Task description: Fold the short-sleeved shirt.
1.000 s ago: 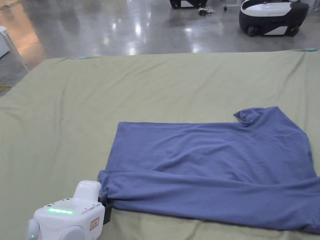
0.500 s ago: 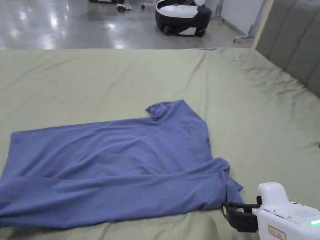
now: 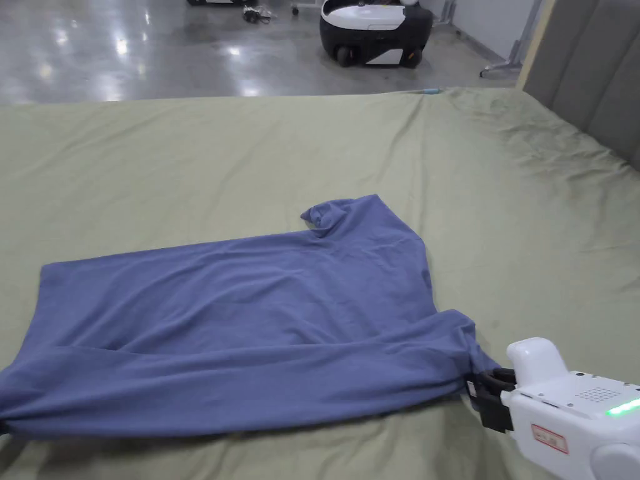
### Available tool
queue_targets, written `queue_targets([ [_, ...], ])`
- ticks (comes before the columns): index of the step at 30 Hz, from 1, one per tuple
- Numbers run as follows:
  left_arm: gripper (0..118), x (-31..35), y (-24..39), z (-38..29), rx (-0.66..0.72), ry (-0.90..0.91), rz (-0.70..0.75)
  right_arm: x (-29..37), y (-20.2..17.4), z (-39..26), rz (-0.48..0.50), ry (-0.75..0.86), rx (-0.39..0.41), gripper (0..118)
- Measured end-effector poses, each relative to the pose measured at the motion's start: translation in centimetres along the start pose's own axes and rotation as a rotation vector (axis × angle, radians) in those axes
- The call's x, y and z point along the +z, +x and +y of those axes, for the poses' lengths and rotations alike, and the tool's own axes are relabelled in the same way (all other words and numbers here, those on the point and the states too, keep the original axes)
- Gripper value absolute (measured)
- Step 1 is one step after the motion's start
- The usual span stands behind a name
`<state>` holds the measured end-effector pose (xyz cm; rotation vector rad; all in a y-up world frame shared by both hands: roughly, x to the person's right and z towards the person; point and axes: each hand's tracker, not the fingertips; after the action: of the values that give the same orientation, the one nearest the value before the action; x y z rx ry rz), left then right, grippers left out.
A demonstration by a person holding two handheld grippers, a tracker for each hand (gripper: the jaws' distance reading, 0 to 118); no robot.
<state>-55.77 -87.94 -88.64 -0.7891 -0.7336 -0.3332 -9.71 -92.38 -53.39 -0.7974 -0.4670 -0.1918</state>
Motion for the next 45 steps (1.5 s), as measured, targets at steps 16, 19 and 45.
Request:
queue_targets([
  [16, 2, 3.8, -3.5, -7.1, 0.013, -0.119, -0.082, 8.3, -3.2, -4.2, 0.021, -0.118, 0.188, 11],
  [19, 2, 4.4, -1.9, -8.6, -0.005, -0.175, -0.092, 8.3, -3.5, -5.9, 0.015, -0.142, 0.185, 11],
  [45, 0, -4.0, -2.6, 10.7, 0.192, 0.172, 0.036, 4.8, -3.7, 9.6, -0.010, 0.237, -0.004, 1],
])
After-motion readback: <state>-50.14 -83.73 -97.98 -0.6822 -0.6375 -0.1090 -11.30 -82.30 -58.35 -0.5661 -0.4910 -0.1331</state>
